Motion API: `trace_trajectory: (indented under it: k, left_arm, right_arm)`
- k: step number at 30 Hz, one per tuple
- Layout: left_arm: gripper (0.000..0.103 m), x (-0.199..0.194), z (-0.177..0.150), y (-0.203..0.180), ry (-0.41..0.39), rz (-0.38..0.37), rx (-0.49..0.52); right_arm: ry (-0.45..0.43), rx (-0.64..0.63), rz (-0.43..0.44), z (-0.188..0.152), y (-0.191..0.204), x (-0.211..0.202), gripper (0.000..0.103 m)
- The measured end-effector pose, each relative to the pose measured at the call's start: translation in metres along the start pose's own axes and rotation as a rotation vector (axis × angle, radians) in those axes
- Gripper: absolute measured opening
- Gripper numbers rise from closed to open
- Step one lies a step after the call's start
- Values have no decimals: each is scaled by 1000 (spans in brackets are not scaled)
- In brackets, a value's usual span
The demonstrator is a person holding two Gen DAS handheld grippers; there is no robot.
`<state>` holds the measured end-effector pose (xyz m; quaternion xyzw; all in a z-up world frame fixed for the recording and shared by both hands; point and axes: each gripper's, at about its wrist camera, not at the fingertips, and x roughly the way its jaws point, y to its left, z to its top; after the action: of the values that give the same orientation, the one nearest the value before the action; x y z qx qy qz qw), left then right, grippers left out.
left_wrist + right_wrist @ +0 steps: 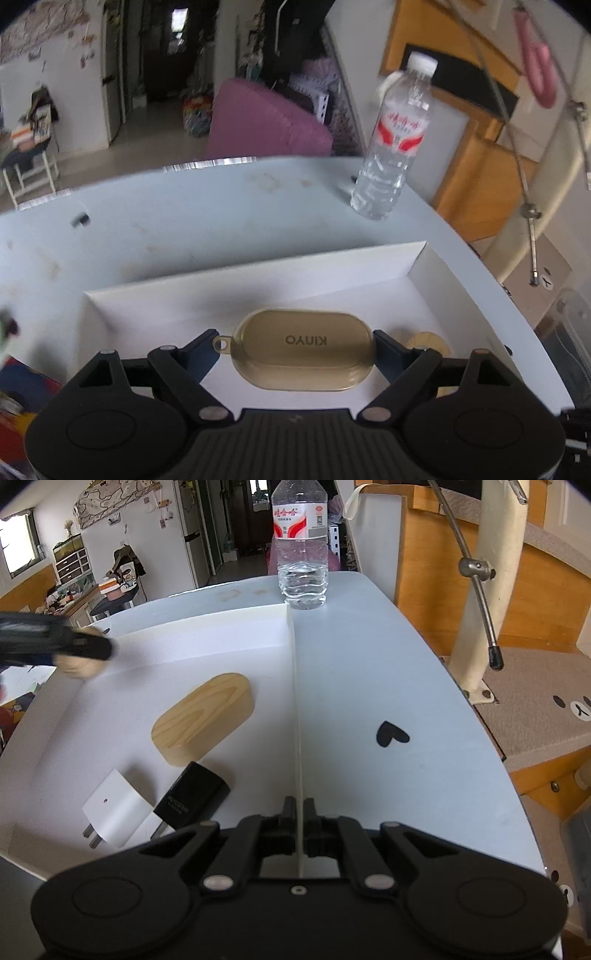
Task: Organize rigid objects
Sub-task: 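Carry the beige earbud case into the tray and release it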
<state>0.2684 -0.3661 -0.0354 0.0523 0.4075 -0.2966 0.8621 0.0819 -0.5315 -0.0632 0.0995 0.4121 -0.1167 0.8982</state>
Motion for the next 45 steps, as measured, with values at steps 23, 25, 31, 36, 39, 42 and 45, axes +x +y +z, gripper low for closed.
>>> trace_trajectory:
  k: [23, 25, 31, 36, 39, 42, 45]
  left_arm:
    - [98, 44, 3, -14, 59, 22, -68]
    - [99, 38, 5, -15, 38, 14, -60]
    - [101, 20, 6, -18, 35, 12, -23]
    - [101, -4, 4, -17, 20, -5, 10]
    - [101, -24, 2, -16, -17, -15, 43]
    - [103, -45, -1, -16, -56, -17, 85]
    - [103, -65, -7, -13, -78, -18, 114]
  right_arm:
    - [-11, -3, 8, -2, 0, -2, 3]
    - [-11, -3, 9, -2, 0, -1, 3]
    - [-10, -1, 8, -2, -1, -1, 3]
    - [-10, -1, 8, -2, -1, -1, 3]
    - [-12, -7, 5, -3, 0, -1, 3]
    - [-16, -10, 4, -3, 0, -1, 3]
    - [-17, -3, 6, -3, -1, -1, 3]
